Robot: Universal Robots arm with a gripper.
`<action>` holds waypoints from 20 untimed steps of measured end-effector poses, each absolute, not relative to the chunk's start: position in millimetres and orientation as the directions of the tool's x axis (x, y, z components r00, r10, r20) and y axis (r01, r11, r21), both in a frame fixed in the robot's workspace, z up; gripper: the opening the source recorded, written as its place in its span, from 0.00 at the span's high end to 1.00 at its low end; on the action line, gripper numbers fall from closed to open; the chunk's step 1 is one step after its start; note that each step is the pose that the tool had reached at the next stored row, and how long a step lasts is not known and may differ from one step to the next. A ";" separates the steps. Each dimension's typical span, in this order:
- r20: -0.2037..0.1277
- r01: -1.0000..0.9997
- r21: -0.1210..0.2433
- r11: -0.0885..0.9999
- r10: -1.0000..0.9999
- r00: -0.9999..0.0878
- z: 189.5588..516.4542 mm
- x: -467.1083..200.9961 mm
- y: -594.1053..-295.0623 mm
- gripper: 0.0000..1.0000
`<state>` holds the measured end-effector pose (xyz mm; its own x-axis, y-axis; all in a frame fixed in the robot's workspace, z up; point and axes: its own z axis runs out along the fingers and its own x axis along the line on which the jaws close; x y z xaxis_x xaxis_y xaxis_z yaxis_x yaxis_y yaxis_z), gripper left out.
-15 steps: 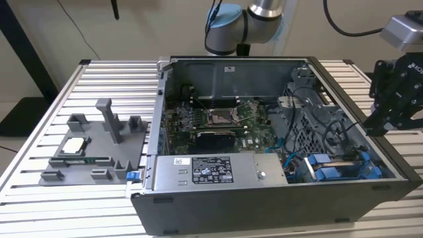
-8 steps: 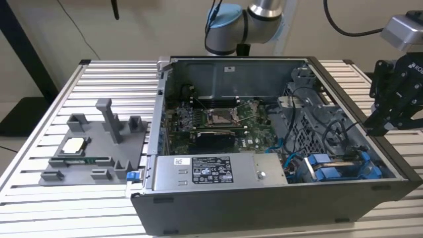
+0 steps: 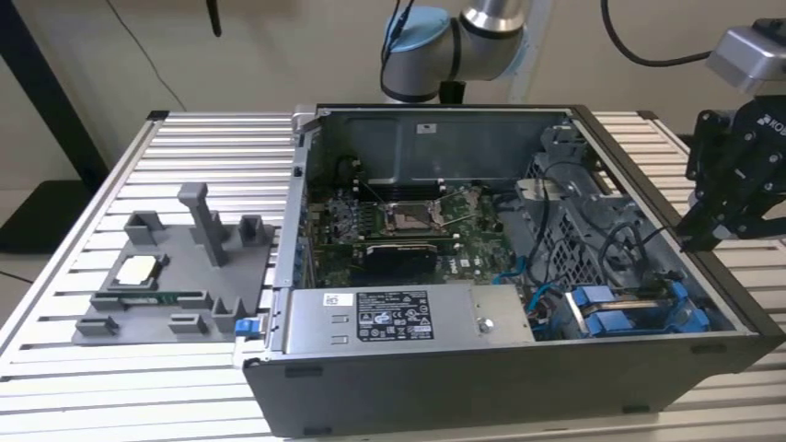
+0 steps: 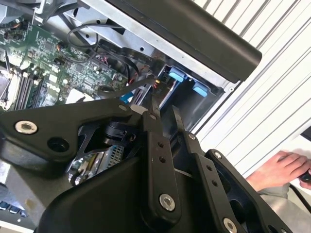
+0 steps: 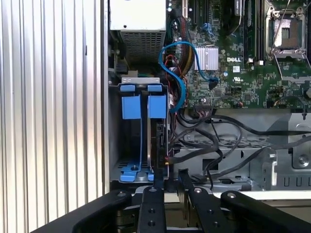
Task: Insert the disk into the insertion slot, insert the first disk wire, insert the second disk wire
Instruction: 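Insert the second disk wire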
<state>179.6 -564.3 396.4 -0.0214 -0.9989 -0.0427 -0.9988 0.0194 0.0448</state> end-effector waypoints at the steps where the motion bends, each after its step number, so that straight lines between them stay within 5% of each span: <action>1: -0.043 -0.999 0.045 0.019 -0.999 -0.021 396.1 180.0 -563.2 0.73; 20: -0.073 -0.999 0.046 0.019 -0.997 -0.022 378.4 206.5 -558.5 0.73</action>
